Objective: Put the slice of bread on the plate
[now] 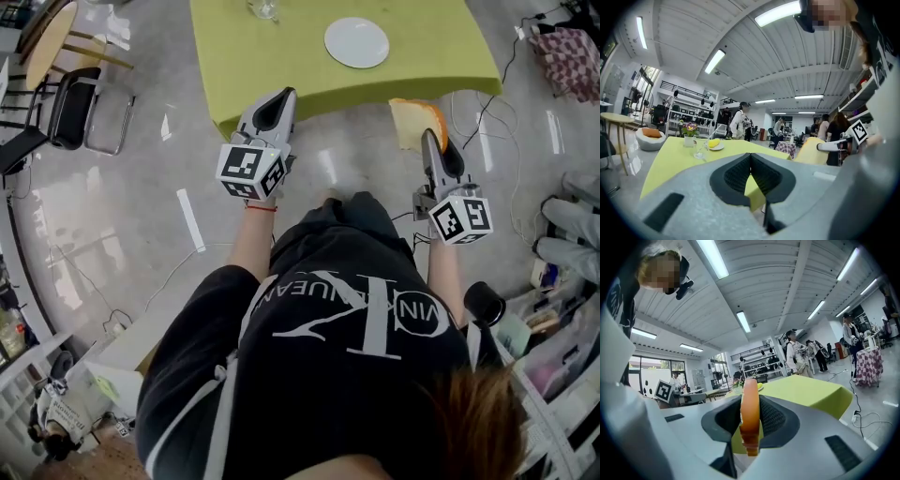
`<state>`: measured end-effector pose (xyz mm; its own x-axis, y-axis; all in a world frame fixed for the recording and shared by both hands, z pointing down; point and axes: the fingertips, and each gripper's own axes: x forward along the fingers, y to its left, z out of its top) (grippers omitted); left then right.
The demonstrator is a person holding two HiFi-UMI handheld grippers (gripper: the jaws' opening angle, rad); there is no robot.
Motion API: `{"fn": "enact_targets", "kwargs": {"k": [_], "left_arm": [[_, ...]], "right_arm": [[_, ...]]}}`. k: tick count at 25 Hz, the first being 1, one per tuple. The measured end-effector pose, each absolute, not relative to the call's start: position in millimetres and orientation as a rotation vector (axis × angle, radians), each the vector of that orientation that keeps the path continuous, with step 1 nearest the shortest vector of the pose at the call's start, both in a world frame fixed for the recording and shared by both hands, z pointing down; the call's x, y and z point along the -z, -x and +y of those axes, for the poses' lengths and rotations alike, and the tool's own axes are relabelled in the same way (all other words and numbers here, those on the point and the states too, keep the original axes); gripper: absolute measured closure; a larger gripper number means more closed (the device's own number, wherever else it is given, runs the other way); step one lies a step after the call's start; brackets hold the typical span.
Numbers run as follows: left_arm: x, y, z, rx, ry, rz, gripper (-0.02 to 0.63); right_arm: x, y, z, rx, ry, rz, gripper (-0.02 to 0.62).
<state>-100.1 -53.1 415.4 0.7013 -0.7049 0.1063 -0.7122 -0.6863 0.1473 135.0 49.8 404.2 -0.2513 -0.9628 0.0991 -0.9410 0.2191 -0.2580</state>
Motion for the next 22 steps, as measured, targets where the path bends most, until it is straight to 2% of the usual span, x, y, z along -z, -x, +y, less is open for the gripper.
{"fn": "enact_targets", "kwargs": {"k": [10,22], "left_arm": [[-415.0,76.4,-89.1,-0.084,-2.725,-1.171,0.595],[-428.7,49.5,-156.6,-0.122,-2.654,-1.259,0.595]], "right_arm": [[-402.3,-158.9,7.2,0.434,1.801,2.360,0.499],[-408.3,-163.6,-102.1,0.530,1.577,2.485,0.499]]}}
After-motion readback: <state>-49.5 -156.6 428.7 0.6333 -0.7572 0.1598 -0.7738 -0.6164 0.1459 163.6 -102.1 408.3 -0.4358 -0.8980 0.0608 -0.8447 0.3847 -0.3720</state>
